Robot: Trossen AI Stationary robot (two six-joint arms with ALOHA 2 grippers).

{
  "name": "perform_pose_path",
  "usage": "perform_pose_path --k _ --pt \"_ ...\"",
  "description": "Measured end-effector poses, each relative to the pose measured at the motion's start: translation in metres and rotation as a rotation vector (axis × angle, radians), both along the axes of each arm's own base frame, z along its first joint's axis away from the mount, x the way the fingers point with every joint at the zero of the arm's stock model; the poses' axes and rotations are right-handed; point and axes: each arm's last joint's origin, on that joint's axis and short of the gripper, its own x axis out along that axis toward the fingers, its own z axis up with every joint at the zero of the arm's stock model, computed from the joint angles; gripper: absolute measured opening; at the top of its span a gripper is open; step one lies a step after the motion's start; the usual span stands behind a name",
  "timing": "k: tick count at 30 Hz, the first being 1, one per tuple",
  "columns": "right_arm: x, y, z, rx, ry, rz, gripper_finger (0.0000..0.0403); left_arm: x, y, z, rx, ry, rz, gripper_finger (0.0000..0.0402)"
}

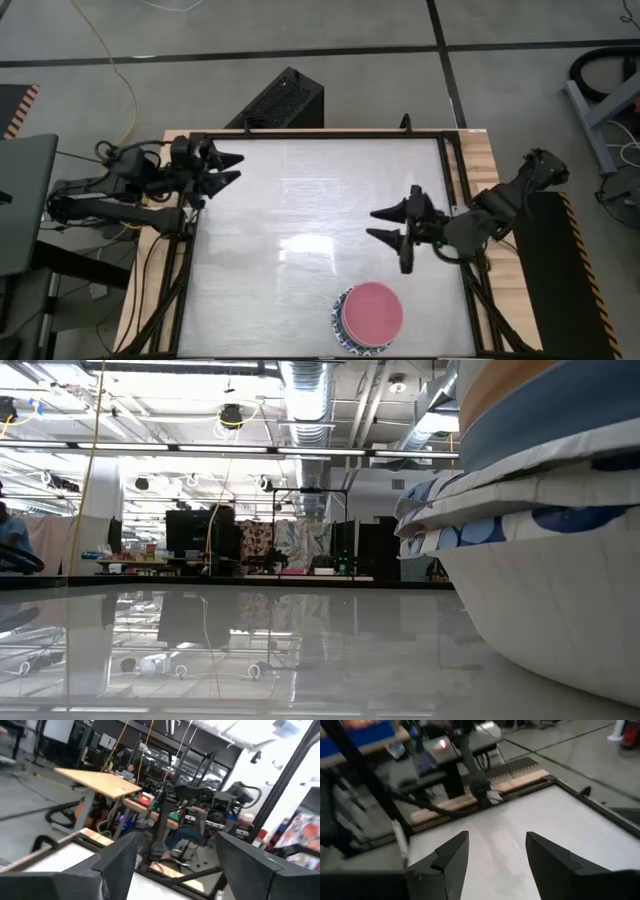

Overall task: Nest bowls inside each other
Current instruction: Return to Home Position

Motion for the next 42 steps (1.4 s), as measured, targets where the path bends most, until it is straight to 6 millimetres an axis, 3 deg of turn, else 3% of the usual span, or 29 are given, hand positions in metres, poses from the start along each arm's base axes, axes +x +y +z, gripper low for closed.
perform_pose_path --k 2,5,7,10,13,17,20,25,31,36,42 --pt "-0.006 0.001 0.006 0.056 -0.033 0.035 0.0218 -0.002 0.000 0.000 -0.026 -0.008 -0.014 0.0257" --pt "-0.008 0.007 0.011 -0.055 -0.036 0.216 0.0218 -0.003 -0.002 0.002 0.016 -0.023 -0.056 0.0257" --pt "-0.007 0.008 0.018 -0.103 -0.088 0.374 0.0218 -0.004 -0.006 0.007 0.120 -0.075 -0.171 0.0257" --pt "-0.007 -0.001 0.038 -0.125 -0.269 0.643 0.0218 -0.006 -0.013 0.017 0.324 -0.195 -0.337 0.0257" --pt "-0.009 -0.015 0.052 -0.159 -0.421 0.822 0.0218 -0.010 -0.012 0.019 0.393 -0.216 -0.269 0.0257" --pt "-0.008 -0.044 0.052 -0.109 -0.357 0.728 0.0218 -0.009 0.000 0.010 0.235 -0.066 0.071 0.0257" --pt "-0.011 -0.067 0.049 -0.113 -0.286 0.618 0.0218 -0.010 0.004 0.003 0.163 0.012 0.212 0.0257" --pt "-0.039 -0.095 0.051 -0.128 -0.323 0.525 0.0218 -0.024 0.000 0.008 0.224 -0.054 0.081 0.0257" --pt "-0.090 -0.112 0.041 -0.081 -0.412 0.399 0.0218 -0.064 -0.002 0.011 0.182 -0.138 0.025 0.0257" --pt "-0.116 -0.117 0.020 -0.072 -0.488 0.301 0.0218 -0.096 -0.001 0.005 0.184 -0.160 0.094 0.0257" --pt "-0.130 -0.119 -0.019 -0.074 -0.559 0.248 0.0218 -0.101 0.000 -0.019 0.164 -0.114 0.115 0.0257"
